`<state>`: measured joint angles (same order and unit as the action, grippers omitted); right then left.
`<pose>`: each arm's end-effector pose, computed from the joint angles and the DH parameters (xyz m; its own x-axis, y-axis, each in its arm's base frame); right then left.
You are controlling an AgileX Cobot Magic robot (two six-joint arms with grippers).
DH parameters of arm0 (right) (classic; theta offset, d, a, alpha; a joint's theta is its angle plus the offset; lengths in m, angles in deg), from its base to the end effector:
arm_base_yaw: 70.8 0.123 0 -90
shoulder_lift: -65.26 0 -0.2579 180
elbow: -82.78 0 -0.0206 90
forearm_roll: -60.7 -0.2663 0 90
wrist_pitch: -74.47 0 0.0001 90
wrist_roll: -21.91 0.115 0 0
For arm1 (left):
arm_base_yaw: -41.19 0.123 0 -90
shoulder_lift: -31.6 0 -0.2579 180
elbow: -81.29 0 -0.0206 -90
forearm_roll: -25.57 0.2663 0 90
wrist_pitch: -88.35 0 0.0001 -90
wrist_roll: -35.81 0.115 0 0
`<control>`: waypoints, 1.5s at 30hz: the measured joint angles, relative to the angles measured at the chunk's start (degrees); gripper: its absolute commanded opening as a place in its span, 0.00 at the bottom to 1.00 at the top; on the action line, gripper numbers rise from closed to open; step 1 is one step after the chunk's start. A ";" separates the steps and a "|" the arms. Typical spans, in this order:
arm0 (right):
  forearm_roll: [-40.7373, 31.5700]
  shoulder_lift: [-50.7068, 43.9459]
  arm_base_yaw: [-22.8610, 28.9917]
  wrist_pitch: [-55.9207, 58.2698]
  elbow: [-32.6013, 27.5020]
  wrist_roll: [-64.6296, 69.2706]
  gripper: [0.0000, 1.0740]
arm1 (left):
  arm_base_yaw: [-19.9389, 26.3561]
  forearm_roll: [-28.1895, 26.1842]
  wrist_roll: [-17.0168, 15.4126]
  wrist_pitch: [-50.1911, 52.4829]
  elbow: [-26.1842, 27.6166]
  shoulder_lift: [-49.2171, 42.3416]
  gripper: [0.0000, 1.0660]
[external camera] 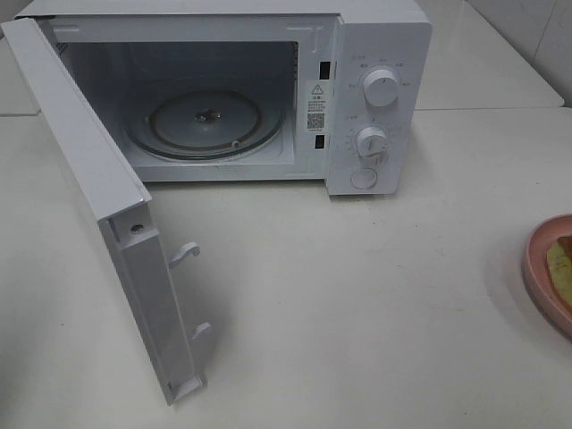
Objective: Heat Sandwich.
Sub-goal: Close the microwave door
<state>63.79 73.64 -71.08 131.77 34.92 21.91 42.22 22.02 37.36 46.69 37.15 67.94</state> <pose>0.0601 -0.0055 0.2798 -0.4000 -0.0272 -0.9161 0.0348 0.9984 -0.0448 0.1488 -0.0021 0.2791 -0.5313 -0.0288 -0.8467 0.0067 0.9992 -0.0382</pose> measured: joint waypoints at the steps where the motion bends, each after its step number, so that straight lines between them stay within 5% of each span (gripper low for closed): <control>1: 0.00 0.00 0.00 0.00 0.00 0.00 0.71 | 0.00 0.00 0.00 0.80 0.00 1.60 0.00; 9: 0.00 0.00 0.00 0.00 0.00 0.00 0.71 | 0.00 0.00 0.00 15.64 -4.98 10.83 0.00; 16: 0.00 0.00 0.00 0.00 0.00 0.00 0.71 | 0.00 0.00 0.00 46.41 -16.73 17.59 0.00; 20: 0.00 0.00 0.00 0.00 0.00 0.00 0.71 | 0.00 0.00 0.00 58.67 -19.14 22.57 0.00; 28: 0.00 0.00 0.00 0.06 0.00 0.00 0.71 | 0.00 3.95 -0.46 72.77 -19.19 33.63 0.00; 35: 0.00 0.00 0.00 0.06 0.00 0.00 0.71 | -0.40 13.35 -8.14 82.74 -18.91 44.46 0.00; 45: 0.00 0.00 0.00 0.06 0.00 0.00 0.71 | -4.53 22.69 -10.49 88.87 -15.01 53.46 0.00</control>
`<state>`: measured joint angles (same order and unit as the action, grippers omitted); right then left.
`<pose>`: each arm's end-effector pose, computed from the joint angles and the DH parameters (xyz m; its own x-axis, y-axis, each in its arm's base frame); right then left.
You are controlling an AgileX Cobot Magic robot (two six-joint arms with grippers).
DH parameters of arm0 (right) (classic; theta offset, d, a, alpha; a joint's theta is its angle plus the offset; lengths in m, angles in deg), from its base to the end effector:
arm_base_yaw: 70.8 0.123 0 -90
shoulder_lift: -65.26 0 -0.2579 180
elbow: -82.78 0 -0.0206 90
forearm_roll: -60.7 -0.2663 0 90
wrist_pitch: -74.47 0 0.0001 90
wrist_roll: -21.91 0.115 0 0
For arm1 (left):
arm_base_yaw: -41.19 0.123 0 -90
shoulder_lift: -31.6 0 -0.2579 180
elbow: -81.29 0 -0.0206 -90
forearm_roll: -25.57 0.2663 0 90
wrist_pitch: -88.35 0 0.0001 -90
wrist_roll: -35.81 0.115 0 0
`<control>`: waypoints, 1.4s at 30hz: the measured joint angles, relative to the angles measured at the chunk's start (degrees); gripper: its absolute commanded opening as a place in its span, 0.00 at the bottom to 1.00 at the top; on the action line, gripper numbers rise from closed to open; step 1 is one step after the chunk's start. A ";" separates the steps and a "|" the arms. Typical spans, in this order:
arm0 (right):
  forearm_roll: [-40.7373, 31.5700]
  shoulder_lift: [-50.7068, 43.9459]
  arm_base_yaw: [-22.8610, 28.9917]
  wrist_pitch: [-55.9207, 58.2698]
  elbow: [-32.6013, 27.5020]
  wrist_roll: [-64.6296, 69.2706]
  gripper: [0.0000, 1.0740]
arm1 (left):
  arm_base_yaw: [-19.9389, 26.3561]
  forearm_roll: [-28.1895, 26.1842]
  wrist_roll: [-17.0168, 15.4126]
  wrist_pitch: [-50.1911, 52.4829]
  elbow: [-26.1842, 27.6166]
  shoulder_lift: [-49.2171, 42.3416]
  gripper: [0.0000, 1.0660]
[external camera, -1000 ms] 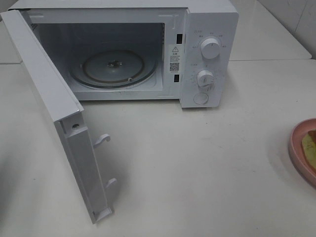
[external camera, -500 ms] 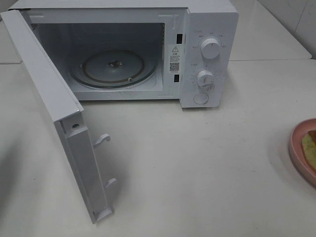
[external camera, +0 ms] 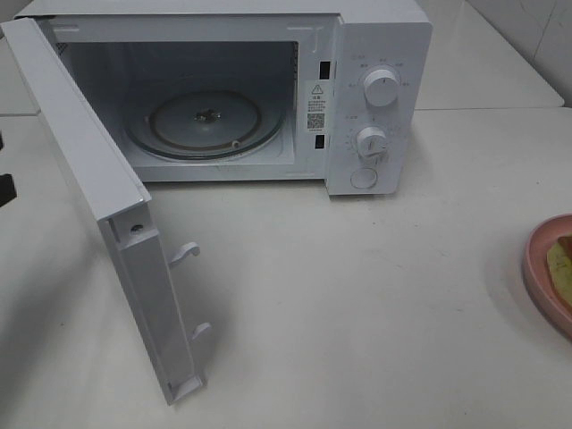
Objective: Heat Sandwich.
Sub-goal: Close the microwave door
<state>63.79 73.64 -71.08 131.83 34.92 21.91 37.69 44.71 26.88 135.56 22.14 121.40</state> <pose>0.0600 -0.0055 0.2797 -0.4009 -0.0271 -0.9157 0.0348 0.9984 -0.0448 0.2605 -0.0436 0.1375 -0.2079 0.0862 -0.9743 0.3095 0.9507 0.0181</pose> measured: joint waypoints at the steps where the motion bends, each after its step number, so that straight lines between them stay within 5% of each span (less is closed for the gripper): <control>1: 0.00 0.00 0.00 0.00 0.00 0.00 0.71 | -1.03 0.23 0.00 0.00 0.52 0.97 0.00; 10: 0.00 0.00 0.00 0.00 0.00 0.00 0.71 | -9.40 -3.15 -0.06 1.60 4.81 8.54 0.00; 22: 0.00 0.00 0.00 0.00 0.00 0.00 0.71 | -22.63 -16.10 0.69 2.75 13.58 15.93 0.00; 42: 0.00 0.00 0.00 0.00 0.00 0.00 0.71 | -32.20 -23.26 3.15 -2.41 28.99 24.06 0.00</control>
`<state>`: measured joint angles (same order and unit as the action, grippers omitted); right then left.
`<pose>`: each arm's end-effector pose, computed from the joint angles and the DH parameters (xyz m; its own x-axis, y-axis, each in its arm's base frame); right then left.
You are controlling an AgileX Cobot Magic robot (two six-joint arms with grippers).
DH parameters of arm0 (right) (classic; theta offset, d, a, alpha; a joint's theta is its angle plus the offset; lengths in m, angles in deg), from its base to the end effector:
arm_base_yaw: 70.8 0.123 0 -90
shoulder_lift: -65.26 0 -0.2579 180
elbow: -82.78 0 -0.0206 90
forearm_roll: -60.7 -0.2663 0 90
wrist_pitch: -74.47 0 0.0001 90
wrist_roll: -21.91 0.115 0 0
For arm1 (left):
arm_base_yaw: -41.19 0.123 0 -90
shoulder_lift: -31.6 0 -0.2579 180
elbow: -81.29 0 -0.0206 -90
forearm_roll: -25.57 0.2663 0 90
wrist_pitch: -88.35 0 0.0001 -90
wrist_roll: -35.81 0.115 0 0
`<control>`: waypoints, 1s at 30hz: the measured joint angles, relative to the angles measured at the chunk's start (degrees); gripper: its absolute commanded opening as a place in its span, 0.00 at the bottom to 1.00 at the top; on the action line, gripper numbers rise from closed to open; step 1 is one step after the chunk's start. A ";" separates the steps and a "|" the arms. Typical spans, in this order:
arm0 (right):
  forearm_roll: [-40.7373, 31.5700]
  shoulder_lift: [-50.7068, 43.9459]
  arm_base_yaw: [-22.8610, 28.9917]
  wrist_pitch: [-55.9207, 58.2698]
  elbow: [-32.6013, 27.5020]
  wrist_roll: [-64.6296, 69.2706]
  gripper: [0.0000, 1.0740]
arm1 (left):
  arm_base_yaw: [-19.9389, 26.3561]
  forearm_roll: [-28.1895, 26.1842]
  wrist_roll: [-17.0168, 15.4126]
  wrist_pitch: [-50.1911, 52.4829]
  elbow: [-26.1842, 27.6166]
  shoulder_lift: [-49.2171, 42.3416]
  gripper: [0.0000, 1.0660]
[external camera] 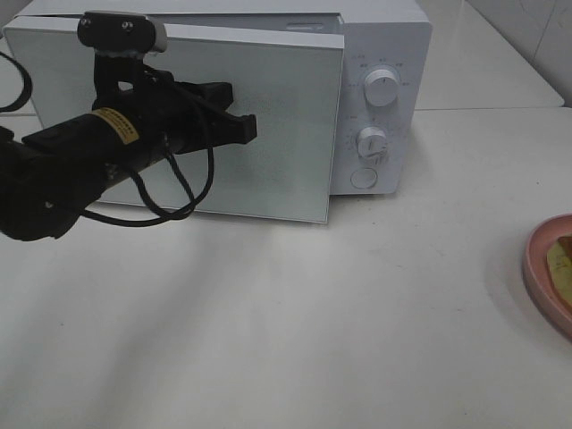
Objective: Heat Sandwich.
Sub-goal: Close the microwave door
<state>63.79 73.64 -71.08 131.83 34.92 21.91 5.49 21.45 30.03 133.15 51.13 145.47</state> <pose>0.0600 -0.0055 0.2797 -0.4009 -0.0271 -0.9157 0.0348 0.9984 -0.0448 0.3207 -0.2233 0.1367 -0.2119 -0.0339 -0.9767 0.5161 0.8448 -0.1413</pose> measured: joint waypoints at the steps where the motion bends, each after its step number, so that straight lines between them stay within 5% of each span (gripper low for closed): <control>1: 0.00 0.00 0.00 0.00 0.00 0.00 0.71 | -0.46 0.00 0.00 -0.69 1.66 0.74 0.00; 30: 0.00 0.00 0.00 0.00 0.00 0.00 0.71 | -4.35 -0.34 2.41 -12.72 18.56 9.40 0.00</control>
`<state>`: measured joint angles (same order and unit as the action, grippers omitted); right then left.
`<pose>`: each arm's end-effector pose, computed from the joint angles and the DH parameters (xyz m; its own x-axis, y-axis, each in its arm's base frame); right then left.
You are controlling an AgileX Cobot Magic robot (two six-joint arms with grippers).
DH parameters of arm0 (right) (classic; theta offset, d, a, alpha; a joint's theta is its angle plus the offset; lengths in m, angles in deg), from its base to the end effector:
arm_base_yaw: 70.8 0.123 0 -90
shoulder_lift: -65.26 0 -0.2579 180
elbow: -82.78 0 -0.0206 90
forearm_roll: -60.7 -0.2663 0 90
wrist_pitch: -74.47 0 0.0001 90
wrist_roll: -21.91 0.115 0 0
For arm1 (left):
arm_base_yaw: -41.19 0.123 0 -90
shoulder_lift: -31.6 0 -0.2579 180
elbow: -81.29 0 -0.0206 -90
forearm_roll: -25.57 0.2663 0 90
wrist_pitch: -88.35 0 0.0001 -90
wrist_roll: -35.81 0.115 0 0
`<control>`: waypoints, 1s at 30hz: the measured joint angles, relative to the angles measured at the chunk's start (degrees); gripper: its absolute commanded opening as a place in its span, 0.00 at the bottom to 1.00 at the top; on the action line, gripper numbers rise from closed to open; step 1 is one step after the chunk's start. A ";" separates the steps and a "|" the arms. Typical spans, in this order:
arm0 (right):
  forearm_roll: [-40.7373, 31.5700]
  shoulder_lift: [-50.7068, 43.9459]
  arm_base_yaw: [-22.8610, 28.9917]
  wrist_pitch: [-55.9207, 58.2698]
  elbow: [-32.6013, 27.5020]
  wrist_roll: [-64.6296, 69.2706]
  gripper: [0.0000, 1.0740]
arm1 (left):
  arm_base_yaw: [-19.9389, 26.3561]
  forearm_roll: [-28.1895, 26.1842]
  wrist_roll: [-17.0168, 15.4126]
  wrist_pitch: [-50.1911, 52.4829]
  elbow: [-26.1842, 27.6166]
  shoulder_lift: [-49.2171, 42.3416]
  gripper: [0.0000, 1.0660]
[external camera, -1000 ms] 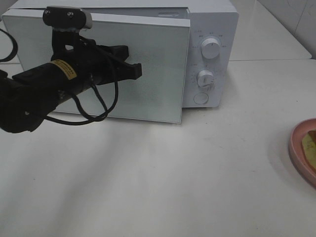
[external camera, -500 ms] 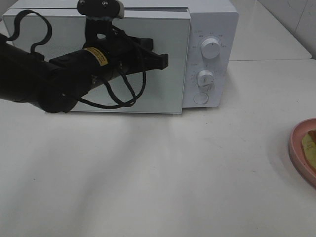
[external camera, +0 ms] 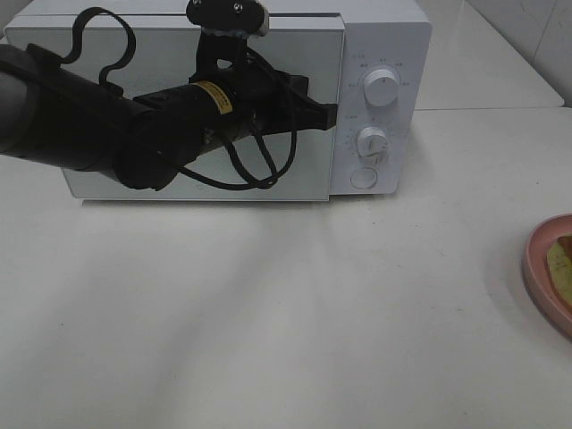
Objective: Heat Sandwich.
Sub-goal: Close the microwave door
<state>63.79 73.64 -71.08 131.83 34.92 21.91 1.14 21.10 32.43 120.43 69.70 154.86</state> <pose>0.0600 -0.0055 0.2797 -0.4009 -0.0271 -0.9157 0.0348 0.9984 -0.0448 0.3527 -0.2903 0.1398 -0.2453 0.0433 -0.9685 0.5860 0.8025 -0.1125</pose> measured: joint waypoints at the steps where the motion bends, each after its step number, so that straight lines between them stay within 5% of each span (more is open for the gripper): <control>1: 0.00 0.00 0.00 0.00 0.00 0.00 0.71 | 0.00 0.00 0.00 0.00 0.00 0.00 0.00; 14: 0.06 0.00 0.00 0.00 0.00 0.00 0.71 | -0.69 -4.98 4.87 -2.69 4.98 2.81 0.00; 30: 0.06 0.00 0.00 0.00 0.00 0.00 0.71 | -0.86 -5.04 5.16 -6.47 6.65 2.81 0.00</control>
<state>63.85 73.64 -71.08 131.83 34.92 21.91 0.28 16.06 37.59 113.96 76.34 157.67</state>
